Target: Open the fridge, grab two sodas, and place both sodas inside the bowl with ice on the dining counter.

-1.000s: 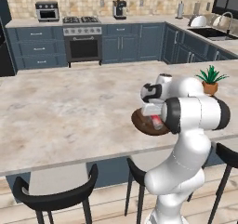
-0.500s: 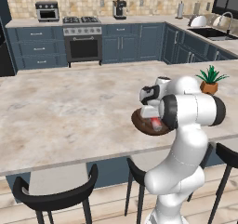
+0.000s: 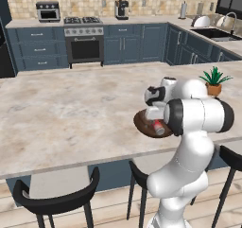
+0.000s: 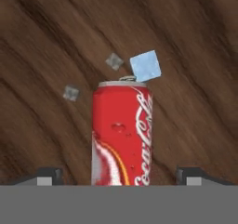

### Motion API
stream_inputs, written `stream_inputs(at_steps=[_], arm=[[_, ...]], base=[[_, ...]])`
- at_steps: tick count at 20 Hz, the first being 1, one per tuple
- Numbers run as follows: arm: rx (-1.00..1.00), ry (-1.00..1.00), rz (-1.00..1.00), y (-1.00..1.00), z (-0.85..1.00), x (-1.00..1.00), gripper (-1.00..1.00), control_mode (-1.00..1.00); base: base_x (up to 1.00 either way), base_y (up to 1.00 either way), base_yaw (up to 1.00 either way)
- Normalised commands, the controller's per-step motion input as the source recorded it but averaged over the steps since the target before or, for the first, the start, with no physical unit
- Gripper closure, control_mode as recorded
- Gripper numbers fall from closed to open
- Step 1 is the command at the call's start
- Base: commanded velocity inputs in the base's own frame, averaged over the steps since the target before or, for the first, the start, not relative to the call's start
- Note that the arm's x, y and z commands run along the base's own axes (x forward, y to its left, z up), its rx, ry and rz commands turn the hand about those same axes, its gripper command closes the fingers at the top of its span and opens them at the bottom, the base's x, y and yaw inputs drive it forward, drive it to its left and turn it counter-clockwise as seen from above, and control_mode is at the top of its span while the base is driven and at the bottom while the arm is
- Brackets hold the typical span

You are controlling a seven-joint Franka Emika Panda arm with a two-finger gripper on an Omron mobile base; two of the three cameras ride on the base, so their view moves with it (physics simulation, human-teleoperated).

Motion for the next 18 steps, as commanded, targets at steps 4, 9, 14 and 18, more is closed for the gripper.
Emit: stream_inputs(at_steps=[4, 9, 14, 18], arm=[[0.00, -0.15, -0.02, 0.00, 0.76, -0.33, -1.00, -1.00], [0.00, -0.16, 0.00, 0.04, 0.83, -0.55, -1.00, -1.00], [0.00, -0.17, -0.02, 0.12, 0.79, -0.91, -1.00, -1.00], [0.00, -0.17, -0.06, 0.12, 0.62, -1.00, -1.00, -1.00]], base=[[0.00, 0.00, 0.00], [0.00, 0.00, 0.00], [0.00, 0.00, 0.00], [0.00, 0.00, 0.00]])
